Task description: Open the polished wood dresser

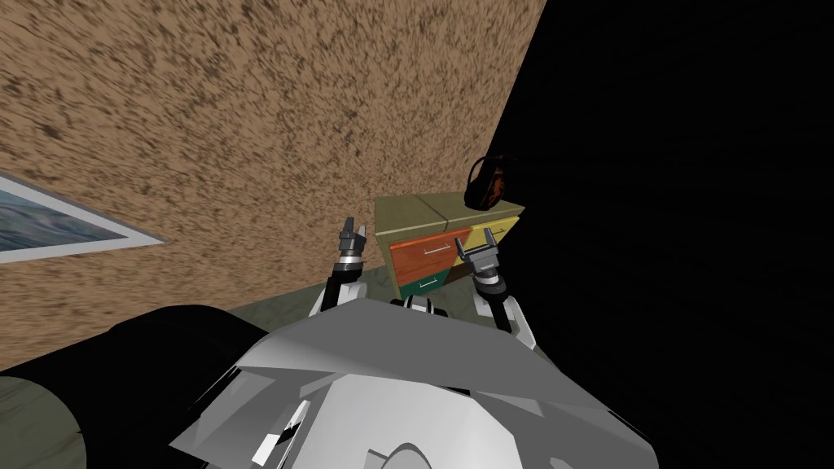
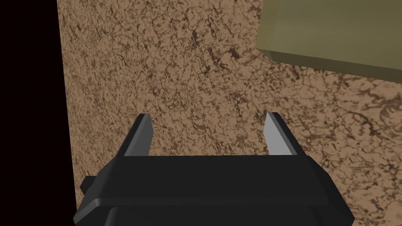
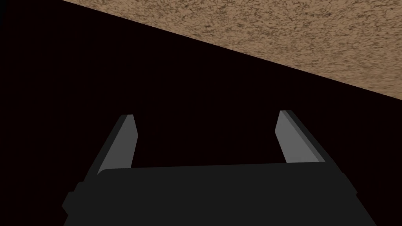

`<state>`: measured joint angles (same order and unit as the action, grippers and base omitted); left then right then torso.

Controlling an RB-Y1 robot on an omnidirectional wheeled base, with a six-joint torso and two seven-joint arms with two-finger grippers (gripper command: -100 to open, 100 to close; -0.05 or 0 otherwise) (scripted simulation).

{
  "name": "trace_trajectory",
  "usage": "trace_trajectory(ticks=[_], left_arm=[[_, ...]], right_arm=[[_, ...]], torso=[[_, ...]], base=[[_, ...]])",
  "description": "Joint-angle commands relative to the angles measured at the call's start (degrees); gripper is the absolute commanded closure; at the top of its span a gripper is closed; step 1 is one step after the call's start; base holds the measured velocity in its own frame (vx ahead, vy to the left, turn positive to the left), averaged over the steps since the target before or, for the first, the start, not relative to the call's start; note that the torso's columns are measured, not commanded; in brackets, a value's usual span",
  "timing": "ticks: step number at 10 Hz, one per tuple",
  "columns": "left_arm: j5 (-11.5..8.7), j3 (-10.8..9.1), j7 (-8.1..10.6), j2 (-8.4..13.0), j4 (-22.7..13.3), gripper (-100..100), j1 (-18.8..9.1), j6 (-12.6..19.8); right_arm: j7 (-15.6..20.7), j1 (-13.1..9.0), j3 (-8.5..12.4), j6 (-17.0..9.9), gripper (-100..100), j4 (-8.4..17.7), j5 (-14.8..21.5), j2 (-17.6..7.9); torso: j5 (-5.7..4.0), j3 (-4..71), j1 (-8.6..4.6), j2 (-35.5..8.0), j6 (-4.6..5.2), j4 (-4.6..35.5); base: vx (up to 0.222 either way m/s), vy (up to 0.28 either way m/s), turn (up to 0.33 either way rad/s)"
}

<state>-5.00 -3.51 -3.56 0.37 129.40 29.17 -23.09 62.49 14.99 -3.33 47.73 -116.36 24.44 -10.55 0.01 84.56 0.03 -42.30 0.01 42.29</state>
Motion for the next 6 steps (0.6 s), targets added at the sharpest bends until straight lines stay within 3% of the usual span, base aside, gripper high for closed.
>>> trace_trajectory(ticks=[1, 6], left_arm=[[0.0, 0.00, 0.00, 0.0, 0.0, 0, 0.0, 0.0], [0.0, 0.00, 0.00, 0.0, 0.0, 0, 0.0, 0.0]], right_arm=[[0.0, 0.0, 0.0, 0.0, -100, 0.0, 0.0, 0.0], [5.8, 0.0, 0.6, -0.3, -100, 2.0, 4.1, -0.2]], torso=[[0.01, 0.0, 0.04, 0.0, 0.00, 0.0], [0.00, 0.0, -0.01, 0.0, -0.01, 0.0]], base=[[-0.004, 0.004, -0.013], [-0.007, 0.042, -0.030]])
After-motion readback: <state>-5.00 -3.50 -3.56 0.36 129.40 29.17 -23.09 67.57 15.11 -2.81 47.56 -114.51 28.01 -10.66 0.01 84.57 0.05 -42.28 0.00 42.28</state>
